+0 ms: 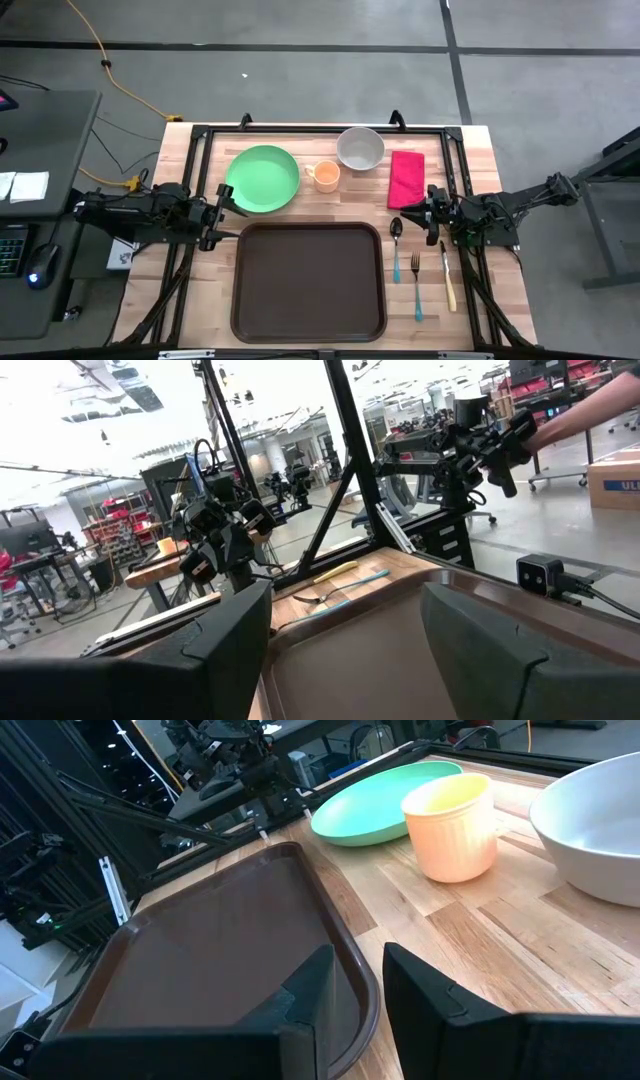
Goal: Set up tray
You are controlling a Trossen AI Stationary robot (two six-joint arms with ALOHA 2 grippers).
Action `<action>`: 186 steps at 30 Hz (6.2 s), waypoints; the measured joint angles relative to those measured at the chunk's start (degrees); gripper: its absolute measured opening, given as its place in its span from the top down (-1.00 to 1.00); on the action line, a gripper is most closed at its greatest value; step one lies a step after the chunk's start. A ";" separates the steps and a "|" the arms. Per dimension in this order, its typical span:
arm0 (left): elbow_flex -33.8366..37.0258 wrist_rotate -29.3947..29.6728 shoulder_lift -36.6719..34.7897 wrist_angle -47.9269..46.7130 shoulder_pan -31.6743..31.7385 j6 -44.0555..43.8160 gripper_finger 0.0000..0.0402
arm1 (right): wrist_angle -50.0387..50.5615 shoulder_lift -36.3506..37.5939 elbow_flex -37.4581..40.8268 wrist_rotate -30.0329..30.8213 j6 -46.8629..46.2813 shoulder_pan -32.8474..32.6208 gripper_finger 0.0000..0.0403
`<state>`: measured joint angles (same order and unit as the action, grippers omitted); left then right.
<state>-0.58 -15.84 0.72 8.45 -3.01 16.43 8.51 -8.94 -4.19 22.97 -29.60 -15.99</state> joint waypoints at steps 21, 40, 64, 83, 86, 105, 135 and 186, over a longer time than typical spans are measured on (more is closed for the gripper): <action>0.00 0.00 -0.01 0.00 0.00 0.00 -0.43 | -7.53 -0.01 0.26 -0.02 -0.01 0.00 0.67; -1.69 5.37 0.05 1.66 0.00 -11.15 -0.43 | -12.66 -0.01 0.07 0.63 0.49 -0.01 0.67; -36.92 1.70 39.10 -8.95 0.00 -3.55 -0.43 | -12.64 -0.01 -0.02 2.62 -0.19 0.00 0.67; -73.84 7.75 66.98 -34.45 0.04 1.01 -0.43 | -12.63 -0.01 -0.02 2.61 -0.01 -0.01 0.67; -75.84 13.16 68.66 -34.03 0.04 1.43 -0.43 | -12.58 0.00 -0.02 2.61 -0.01 0.00 0.67; -77.53 21.01 70.35 -36.44 0.02 2.56 -0.43 | -12.20 0.01 -0.02 2.59 -0.01 0.00 0.67; -77.42 13.27 77.99 -39.86 16.78 -10.68 -0.43 | -11.50 -0.04 -0.02 2.63 -0.01 -0.02 0.67; -77.51 13.50 97.47 -37.77 24.39 -13.50 -0.43 | -10.84 -0.08 -0.02 3.11 -0.02 -0.02 0.67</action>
<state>-78.08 -2.33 98.19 -29.32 21.39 2.92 -2.33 -9.02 -4.21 26.09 -29.62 -16.01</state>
